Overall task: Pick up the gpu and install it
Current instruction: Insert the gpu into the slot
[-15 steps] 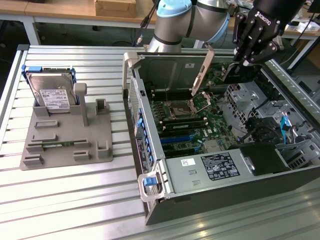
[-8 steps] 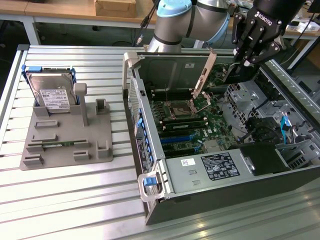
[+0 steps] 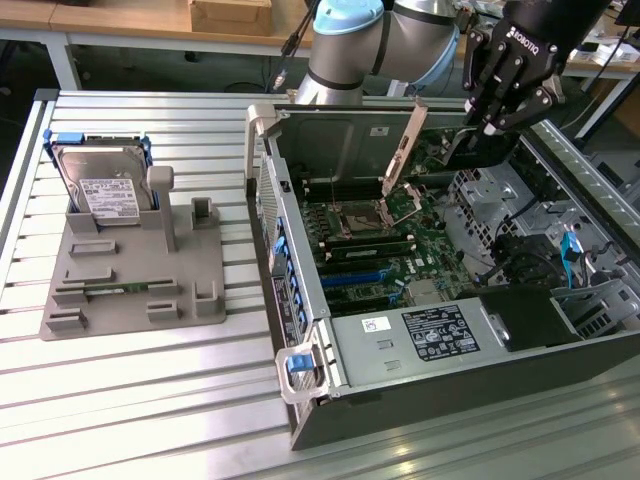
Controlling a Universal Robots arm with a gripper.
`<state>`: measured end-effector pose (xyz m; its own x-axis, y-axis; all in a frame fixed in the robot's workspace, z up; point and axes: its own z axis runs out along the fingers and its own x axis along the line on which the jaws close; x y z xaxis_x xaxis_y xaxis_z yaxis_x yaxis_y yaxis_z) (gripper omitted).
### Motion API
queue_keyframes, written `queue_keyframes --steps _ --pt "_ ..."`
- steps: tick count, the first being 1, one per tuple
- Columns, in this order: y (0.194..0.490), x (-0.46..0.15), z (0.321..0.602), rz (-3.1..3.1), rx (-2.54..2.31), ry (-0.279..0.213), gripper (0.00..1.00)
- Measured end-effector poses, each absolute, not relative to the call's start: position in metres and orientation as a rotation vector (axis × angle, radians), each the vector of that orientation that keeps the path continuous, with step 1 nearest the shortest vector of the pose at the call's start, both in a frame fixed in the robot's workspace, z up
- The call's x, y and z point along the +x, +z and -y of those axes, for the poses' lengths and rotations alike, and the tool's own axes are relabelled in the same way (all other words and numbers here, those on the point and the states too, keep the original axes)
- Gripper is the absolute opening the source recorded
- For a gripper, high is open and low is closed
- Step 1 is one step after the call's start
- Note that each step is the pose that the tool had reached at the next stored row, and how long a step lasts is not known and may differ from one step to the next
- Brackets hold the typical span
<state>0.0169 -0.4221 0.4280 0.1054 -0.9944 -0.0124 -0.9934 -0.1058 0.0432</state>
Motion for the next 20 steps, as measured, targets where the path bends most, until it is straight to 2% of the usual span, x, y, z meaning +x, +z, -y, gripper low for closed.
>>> queue_keyframes --steps 20 --pt "0.4186 0.0135 0.4221 2.107 2.298 -0.060 0.27"
